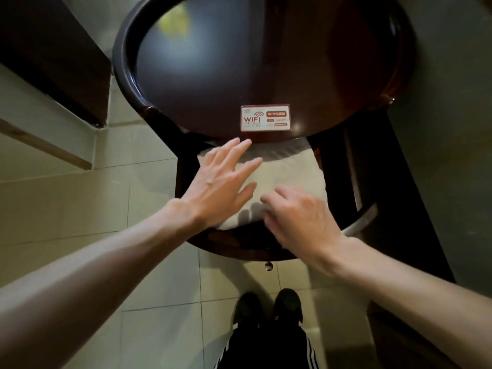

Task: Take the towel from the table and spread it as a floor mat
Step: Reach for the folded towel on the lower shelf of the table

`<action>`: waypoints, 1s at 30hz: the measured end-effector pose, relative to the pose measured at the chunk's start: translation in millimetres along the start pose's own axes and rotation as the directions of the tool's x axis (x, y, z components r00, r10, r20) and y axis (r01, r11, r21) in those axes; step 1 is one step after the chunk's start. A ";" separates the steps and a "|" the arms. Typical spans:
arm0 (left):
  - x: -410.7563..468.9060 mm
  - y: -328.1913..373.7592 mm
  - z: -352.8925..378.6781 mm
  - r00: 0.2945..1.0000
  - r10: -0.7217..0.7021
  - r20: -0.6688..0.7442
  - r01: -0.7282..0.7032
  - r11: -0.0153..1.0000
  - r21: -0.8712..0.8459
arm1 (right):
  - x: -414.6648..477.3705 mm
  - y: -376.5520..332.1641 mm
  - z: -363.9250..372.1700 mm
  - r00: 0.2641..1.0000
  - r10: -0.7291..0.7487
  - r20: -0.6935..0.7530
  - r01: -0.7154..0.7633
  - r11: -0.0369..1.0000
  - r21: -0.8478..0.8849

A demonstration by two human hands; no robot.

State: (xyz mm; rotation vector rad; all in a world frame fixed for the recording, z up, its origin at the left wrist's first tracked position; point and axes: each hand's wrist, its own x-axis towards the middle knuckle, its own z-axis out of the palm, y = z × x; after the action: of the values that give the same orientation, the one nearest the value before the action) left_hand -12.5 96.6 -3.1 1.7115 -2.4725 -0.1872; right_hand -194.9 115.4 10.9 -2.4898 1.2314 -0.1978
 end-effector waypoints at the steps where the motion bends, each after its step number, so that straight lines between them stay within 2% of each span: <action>1: -2.8 1.0 1.6 1.000 0.011 -0.004 -0.011 1.000 0.009 | 6.4 7.8 1.8 1.000 0.011 0.014 -0.010 0.999 -0.046; 3: -8.8 2.8 5.5 0.999 0.043 -0.001 -0.043 0.999 0.032 | 19.2 24.2 8.0 0.999 0.012 0.045 -0.006 0.992 -0.126; 6: -15.4 6.2 13.2 0.982 0.034 0.184 -0.044 0.998 0.053 | 34.3 48.9 21.0 0.983 -0.019 0.180 0.066 0.964 -0.258; 9: -16.2 4.1 28.0 0.919 -0.048 0.391 0.025 0.998 0.064 | 38.3 65.6 30.5 0.940 0.012 0.340 0.104 0.942 -0.320; 13: -10.2 5.3 44.7 0.802 -0.119 0.585 0.144 0.990 0.003 | 35.2 70.3 39.6 0.931 0.003 0.365 0.127 0.935 -0.332; 17: -7.0 13.9 53.1 0.790 -0.147 0.595 0.188 0.982 -0.007 | 29.5 69.2 43.1 0.933 -0.007 0.359 0.139 0.928 -0.344; 25: -10.3 14.6 51.4 0.803 -0.103 0.586 0.102 0.994 0.035 | 17.3 63.8 36.4 0.914 -0.026 0.404 0.185 0.915 -0.359; 30: -10.1 18.2 56.5 0.812 -0.123 0.571 0.109 0.992 0.058 | 18.0 61.0 32.8 0.896 -0.014 0.444 0.205 0.900 -0.385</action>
State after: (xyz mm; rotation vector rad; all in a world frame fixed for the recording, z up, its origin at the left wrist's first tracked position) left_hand -35.7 114.1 -55.9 2.0594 -2.7567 -0.8075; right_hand -220.0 75.4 -42.8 -2.7502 1.0180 0.6366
